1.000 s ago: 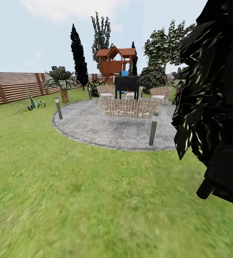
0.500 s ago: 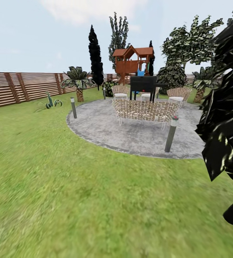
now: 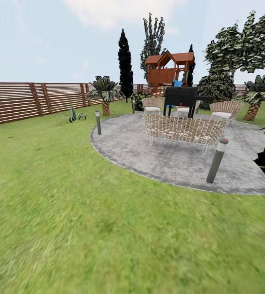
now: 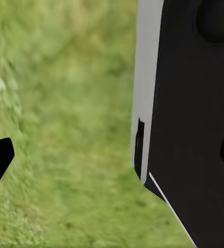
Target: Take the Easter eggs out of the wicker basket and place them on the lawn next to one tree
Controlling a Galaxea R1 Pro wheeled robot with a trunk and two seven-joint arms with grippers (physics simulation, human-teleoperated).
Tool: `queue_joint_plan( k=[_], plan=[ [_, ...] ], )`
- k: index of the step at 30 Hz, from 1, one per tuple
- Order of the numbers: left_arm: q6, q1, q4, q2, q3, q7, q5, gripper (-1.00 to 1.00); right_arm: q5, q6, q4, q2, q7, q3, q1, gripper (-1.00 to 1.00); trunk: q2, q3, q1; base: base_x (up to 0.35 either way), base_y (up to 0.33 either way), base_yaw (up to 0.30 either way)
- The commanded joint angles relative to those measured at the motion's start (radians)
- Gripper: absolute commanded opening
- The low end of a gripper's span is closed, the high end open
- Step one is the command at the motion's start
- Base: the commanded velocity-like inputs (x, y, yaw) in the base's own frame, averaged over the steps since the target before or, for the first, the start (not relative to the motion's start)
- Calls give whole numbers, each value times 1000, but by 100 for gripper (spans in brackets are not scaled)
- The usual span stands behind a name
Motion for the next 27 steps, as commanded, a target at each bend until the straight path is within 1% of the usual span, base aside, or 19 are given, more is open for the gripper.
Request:
queue_joint_plan(
  k=[1, 27],
  plan=[
    [1, 1, -2, 0, 1, -1, 0, 100, 0, 0, 2, 0, -1, 2, -1, 100, 0, -1, 1, 328, 0, 17],
    [1, 1, -2, 1, 1, -1, 0, 100, 6, 0, 2, -1, -1, 2, -1, 100, 0, -1, 1, 329, 0, 1]
  ],
)
